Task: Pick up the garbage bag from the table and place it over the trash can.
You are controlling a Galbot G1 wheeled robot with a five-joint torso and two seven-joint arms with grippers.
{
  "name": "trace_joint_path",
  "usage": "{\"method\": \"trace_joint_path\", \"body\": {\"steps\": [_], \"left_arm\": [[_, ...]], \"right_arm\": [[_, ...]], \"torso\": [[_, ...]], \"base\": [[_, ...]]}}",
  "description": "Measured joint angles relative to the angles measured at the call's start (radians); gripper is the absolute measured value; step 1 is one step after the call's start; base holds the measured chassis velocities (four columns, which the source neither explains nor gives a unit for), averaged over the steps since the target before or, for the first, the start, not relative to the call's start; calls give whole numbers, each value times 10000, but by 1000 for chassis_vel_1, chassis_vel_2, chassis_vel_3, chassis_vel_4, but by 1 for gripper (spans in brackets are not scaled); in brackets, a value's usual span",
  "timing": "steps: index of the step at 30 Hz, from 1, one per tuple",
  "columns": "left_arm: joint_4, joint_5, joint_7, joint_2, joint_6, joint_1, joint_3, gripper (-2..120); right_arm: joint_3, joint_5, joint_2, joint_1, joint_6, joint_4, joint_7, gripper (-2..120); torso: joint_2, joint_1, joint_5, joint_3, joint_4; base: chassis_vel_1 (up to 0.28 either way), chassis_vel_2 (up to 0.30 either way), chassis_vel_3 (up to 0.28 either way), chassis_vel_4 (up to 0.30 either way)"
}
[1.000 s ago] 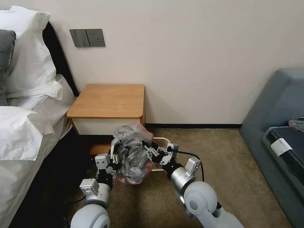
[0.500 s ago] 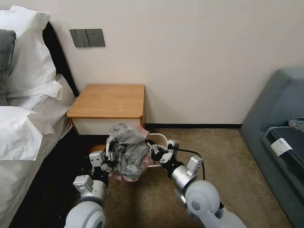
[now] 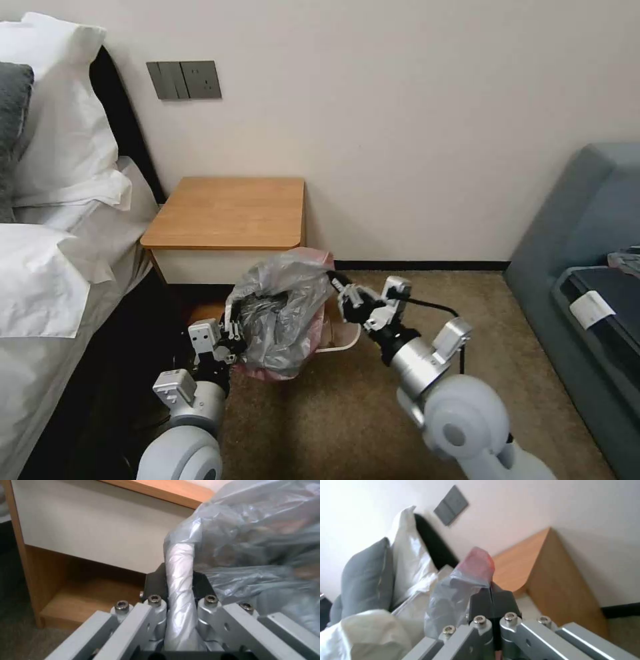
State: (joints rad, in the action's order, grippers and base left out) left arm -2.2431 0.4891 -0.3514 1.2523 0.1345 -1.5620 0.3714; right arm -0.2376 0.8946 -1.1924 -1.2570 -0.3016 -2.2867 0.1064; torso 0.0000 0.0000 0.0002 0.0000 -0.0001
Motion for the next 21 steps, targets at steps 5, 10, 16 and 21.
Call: {"method": "trace_joint_path", "body": {"steps": [5,10,16,21], "left_arm": [[29,128,52,74,-111,26,155,5],[-33,450,238,121,-263,67,295,5],[-166,1026,508,158,-372,64,442,5],[-180,1150,851,173,-380,18,551,5]], "right_arm": [[-488,943,97,155,-434,-174,623,0],[-884,1575,176,121,-868,-107,1230,0],[-1542,2342,187,-198,-1567,24,1387,0],[-1701,2658,264,-200,-1722,134,1317,0]], "torso": [[0,0,-1,0,1],[0,0,0,0,1],[0,0,0,0,0],[0,0,-1,0,0]], "base": [[0,0,0,0],[0,0,0,0],[0,0,0,0],[0,0,0,0]]}}
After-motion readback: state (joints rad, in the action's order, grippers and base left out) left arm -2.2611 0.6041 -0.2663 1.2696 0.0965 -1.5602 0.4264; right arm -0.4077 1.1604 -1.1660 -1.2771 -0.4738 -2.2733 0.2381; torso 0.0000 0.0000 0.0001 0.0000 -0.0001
